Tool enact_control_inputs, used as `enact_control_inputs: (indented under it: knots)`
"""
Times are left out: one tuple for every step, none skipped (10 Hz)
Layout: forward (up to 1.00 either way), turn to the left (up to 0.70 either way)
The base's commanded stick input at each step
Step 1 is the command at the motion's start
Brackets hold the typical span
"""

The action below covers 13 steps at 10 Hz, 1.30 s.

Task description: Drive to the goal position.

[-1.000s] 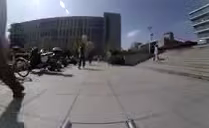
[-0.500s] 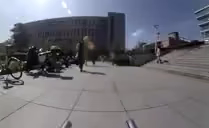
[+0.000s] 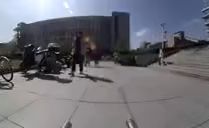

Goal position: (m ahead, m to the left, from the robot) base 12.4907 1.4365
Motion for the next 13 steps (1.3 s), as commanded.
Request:
enact_control_inputs:
  knots:
    - [1.00,0.00]
    - [1.00,0.00]
    - [1.00,0.00]
    - [1.00,-0.10]
    - [1.00,-0.33]
    - [1.00,-0.39]
    - [1.00,-0.40]
    - [1.00,-0.40]
    - [1.00,-0.40]
    - [1.00,-0.39]
    - [1.00,-0.37]
    - [1.00,-0.10]
    - [1.00,0.00]
